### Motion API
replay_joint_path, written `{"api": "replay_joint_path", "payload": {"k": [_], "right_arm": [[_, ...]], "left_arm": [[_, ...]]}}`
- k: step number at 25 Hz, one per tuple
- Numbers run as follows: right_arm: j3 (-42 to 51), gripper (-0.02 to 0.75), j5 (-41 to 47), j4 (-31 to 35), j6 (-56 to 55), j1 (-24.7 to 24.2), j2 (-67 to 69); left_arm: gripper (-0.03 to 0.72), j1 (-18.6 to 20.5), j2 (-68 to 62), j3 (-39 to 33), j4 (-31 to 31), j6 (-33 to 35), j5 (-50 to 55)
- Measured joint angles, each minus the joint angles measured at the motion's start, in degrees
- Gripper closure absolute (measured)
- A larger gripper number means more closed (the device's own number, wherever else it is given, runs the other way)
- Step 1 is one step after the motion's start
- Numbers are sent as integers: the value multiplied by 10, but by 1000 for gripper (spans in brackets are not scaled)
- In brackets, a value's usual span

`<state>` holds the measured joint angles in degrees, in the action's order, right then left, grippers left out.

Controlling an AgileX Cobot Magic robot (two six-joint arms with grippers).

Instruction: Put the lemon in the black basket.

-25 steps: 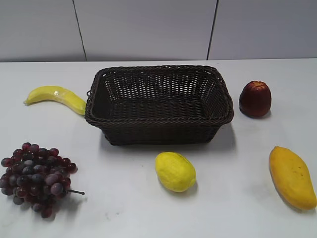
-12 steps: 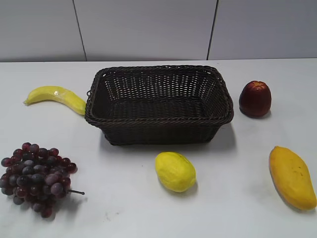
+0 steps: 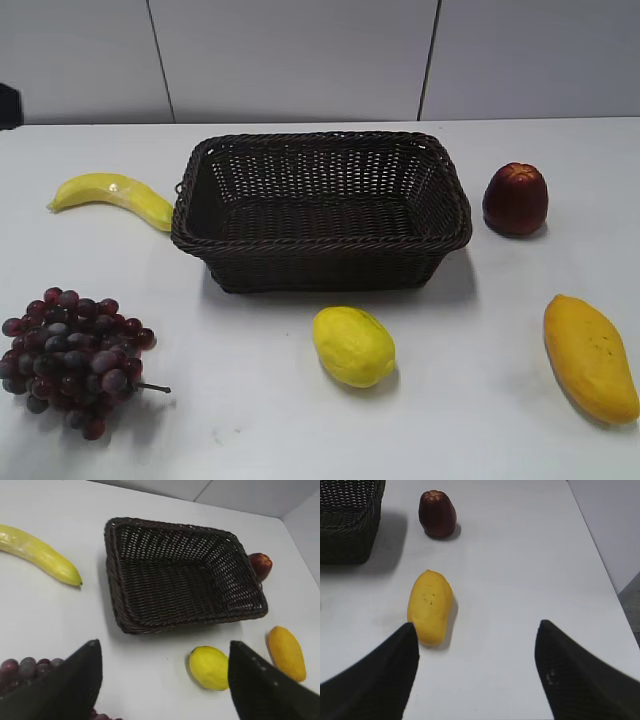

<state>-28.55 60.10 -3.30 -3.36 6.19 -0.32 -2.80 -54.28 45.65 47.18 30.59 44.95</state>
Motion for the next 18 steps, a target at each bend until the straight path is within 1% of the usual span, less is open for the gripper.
{"api": "replay_joint_path", "payload": {"k": [1,3,5,8,11,13,14,16,18], "right_arm": [[0,148,0,0,0,0,0],[0,148,0,0,0,0,0],[0,148,0,0,0,0,0],[0,148,0,0,0,0,0],[0,148,0,0,0,0,0],[0,148,0,0,0,0,0],[0,148,0,0,0,0,0],[0,148,0,0,0,0,0],[0,148,0,0,0,0,0]], "left_arm": [[95,-15,-20,9,1,4,-1],[97,-59,-54,25,3,5,-9],[97,-110,-86,35,4,0,-28],[97,-199,-135,41,1,-22,-73],[97,-286,-184,41,-14,-53,-113],[97,-329,-219,41,-26,-72,-135],[97,-348,-238,41,-31,-81,-143],[97,-375,-274,42,-38,-99,-154],[97,-386,-315,42,-40,-122,-159]]}}
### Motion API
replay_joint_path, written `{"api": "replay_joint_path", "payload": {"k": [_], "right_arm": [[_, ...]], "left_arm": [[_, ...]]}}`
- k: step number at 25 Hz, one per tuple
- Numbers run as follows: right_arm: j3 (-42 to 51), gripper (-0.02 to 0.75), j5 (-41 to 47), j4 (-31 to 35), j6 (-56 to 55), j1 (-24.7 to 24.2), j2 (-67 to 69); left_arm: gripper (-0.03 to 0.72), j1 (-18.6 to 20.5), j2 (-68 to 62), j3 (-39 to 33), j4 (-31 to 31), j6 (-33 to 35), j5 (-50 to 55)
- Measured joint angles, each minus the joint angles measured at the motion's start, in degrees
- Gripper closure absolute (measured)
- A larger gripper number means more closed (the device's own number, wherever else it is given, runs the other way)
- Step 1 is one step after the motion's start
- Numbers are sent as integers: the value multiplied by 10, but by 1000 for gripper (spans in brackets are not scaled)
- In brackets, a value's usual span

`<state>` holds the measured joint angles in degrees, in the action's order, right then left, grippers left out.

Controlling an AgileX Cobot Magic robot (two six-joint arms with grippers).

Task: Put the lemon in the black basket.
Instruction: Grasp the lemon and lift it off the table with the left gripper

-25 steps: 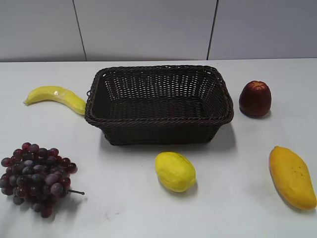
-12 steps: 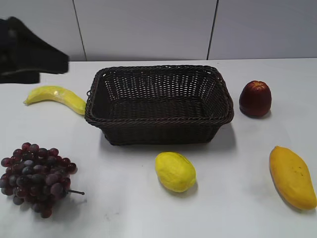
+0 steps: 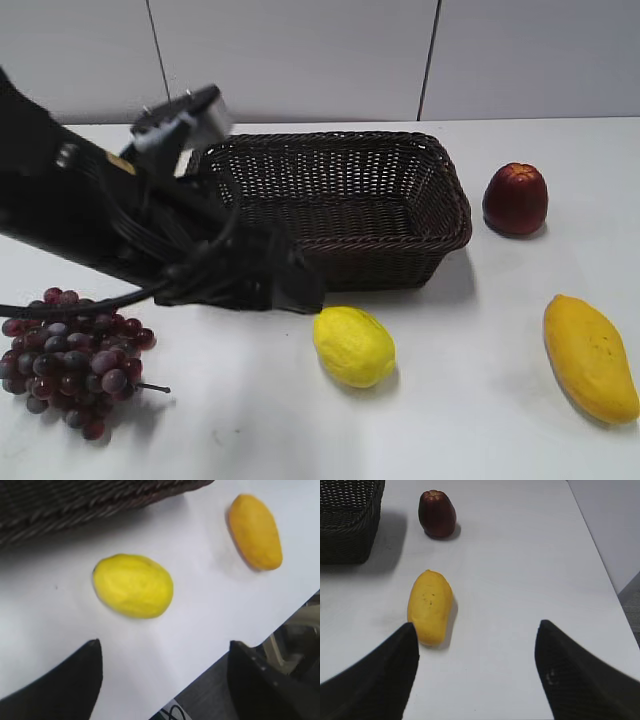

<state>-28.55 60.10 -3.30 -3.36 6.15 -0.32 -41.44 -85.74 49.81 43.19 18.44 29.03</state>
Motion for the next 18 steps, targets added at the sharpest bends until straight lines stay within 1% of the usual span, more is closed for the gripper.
{"api": "replay_joint_path", "payload": {"k": [3,5,11,14,18], "right_arm": [[0,148,0,0,0,0,0],[0,148,0,0,0,0,0],[0,148,0,0,0,0,0],[0,148,0,0,0,0,0],[0,148,0,0,0,0,0]], "left_arm": [[97,-2,-57,0,0,-52,-3],[97,-2,-89,0,7,-68,-4],[81,-2,-148,0,104,-77,-34],[40,-2,-154,7,124,-78,-55],[24,-2,-155,33,152,-78,-77]]}}
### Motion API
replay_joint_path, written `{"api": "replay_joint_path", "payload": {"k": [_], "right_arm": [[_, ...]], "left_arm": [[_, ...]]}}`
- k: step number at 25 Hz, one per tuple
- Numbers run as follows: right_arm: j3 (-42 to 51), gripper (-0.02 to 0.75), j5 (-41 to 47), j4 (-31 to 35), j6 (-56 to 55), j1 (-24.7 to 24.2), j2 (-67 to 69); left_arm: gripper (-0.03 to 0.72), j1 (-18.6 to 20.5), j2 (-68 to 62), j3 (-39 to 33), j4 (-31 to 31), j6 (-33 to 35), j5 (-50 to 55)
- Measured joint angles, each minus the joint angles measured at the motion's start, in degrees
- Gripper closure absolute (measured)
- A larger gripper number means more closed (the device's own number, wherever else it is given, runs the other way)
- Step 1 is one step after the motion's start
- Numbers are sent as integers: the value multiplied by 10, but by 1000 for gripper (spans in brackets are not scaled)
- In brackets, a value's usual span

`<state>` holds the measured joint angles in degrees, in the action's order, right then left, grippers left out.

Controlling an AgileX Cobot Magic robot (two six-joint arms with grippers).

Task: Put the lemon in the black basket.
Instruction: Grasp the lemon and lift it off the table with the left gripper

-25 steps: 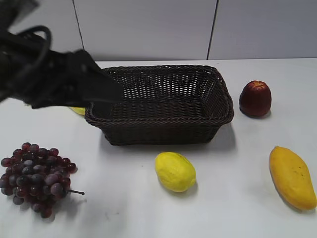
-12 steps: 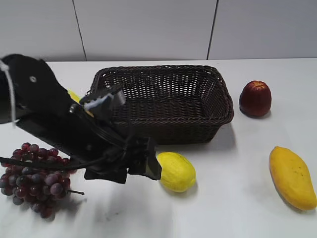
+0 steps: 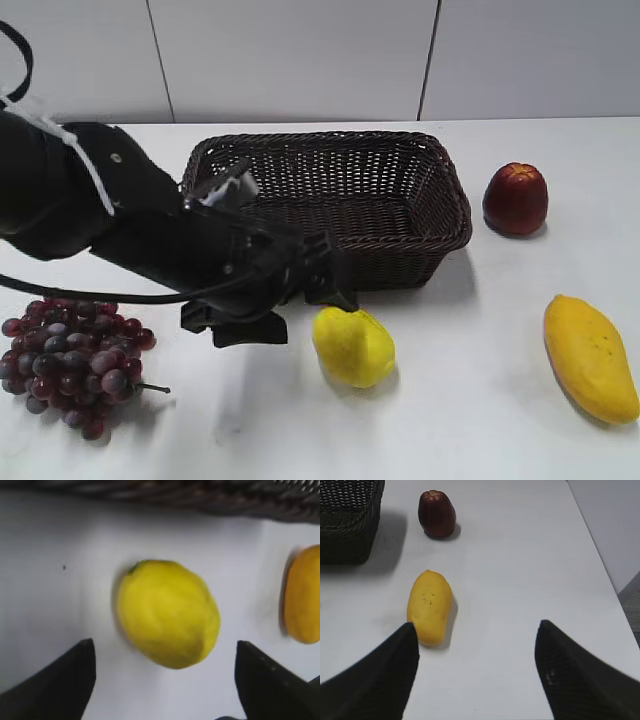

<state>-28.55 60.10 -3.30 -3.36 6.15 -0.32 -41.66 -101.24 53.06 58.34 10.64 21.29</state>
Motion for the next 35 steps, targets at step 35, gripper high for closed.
{"api": "replay_joint_path", "payload": {"k": [35], "right_arm": [[0,148,0,0,0,0,0]], "left_arm": [[127,-1,-130,48,134,0,41]]}}
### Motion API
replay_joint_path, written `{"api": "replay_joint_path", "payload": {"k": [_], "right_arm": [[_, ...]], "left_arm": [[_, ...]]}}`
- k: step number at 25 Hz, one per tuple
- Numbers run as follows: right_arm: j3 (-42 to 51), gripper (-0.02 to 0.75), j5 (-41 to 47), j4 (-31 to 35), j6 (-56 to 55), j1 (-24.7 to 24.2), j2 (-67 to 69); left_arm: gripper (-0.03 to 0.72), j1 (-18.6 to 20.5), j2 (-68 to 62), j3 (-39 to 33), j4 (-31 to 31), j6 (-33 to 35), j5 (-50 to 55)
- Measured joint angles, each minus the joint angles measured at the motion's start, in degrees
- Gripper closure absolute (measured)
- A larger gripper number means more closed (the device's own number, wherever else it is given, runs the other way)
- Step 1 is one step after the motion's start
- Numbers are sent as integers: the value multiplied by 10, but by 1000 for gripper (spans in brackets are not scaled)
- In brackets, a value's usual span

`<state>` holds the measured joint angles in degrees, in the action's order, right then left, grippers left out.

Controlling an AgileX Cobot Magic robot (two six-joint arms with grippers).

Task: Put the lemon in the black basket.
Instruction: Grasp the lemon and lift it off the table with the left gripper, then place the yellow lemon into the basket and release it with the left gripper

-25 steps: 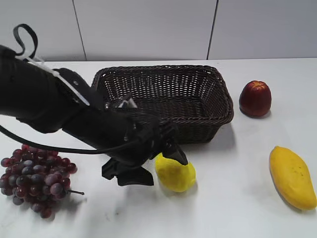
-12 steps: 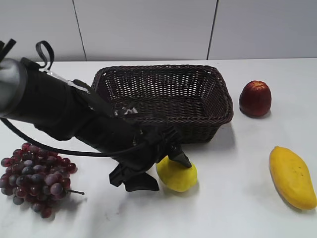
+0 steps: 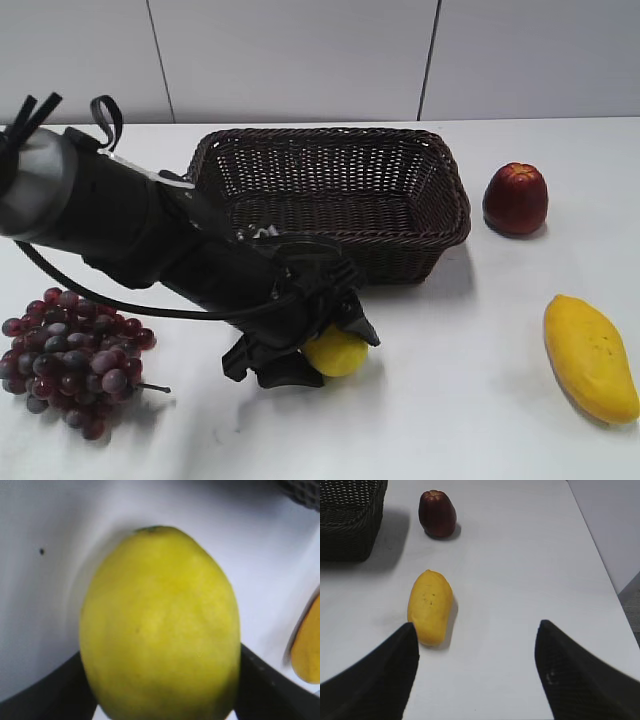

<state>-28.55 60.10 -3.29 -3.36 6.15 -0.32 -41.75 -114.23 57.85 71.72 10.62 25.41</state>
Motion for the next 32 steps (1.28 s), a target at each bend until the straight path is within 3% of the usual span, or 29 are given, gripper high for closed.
{"api": "replay_joint_path", "payload": {"k": [9,13,19,25,32], "right_arm": [[0,148,0,0,0,0,0],[0,148,0,0,0,0,0],[0,148,0,0,0,0,0],[0,148,0,0,0,0,0],[0,148,0,0,0,0,0]], "left_arm": [[146,0,3,1,-47,0,47],[146,1,14,1,-73,0,114],[148,1,86,3,-90,-1,172],[148,17,154,83,-174,-1,128],[148,61,130,158,-314,-1,-7]]}}
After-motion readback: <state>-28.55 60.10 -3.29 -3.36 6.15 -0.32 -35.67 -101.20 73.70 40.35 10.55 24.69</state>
